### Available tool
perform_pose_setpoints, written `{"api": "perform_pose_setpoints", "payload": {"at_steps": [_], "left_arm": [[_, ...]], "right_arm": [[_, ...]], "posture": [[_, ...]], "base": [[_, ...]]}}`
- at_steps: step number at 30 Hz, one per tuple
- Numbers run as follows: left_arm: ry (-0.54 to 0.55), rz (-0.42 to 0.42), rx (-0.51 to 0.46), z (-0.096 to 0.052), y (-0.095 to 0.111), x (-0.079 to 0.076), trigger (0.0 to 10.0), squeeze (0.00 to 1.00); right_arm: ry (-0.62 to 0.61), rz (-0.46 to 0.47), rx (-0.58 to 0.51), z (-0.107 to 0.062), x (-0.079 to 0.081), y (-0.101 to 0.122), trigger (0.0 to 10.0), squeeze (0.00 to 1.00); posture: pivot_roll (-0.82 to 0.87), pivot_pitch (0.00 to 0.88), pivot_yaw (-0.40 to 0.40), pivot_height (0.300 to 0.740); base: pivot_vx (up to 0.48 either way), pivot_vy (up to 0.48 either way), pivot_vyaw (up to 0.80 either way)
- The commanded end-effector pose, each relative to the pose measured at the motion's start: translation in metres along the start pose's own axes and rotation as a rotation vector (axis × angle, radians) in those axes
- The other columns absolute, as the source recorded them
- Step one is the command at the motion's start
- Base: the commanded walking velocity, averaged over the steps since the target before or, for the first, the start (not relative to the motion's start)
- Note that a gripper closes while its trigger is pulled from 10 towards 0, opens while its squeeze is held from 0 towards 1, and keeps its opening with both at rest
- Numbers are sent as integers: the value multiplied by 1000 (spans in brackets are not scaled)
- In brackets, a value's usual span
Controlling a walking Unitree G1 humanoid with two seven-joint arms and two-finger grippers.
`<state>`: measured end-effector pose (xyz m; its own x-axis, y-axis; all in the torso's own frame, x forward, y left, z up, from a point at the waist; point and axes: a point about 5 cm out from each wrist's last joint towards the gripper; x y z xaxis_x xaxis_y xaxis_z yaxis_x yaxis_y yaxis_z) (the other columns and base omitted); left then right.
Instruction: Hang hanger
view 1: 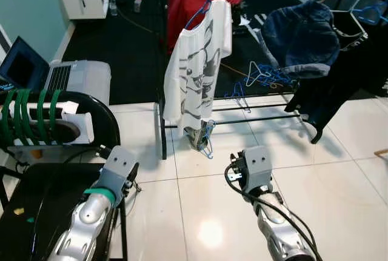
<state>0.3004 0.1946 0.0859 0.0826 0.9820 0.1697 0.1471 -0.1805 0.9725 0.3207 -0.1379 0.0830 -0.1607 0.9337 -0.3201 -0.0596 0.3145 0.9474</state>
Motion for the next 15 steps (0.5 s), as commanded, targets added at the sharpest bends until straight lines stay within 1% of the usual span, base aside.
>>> {"api": "perform_pose_setpoints", "payload": {"at_steps": [1,8,15], "left_arm": [[-18,1,6,-1,-6,-8,10000,0],[-6,-10,-29,6,-8,-8,10000,0],[-3,-8,-35,7,-8,-8,10000,0]], "right_arm": [[-8,-10,41,-7,-4,-12,10000,0],[-1,-1,18,-3,1,-10,10000,0],[-5,1,17,-3,1,-11,10000,0]], "posture": [[-56,79,30,740],[-59,82,35,740],[-61,85,41,740]], "base": [[0,-416,0],[0,-411,0],[0,-406,0]]}}
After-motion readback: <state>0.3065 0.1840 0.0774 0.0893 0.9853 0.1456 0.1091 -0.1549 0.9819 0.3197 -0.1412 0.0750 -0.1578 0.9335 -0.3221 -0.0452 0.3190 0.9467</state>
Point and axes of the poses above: a point about 5 cm out from each wrist's last joint towards the gripper, its own z axis pointing out of the wrist towards the gripper, its own y axis along the axis of the wrist's last joint, x = y × z, and after that the axes turned 12 degrees about -z, right-handed
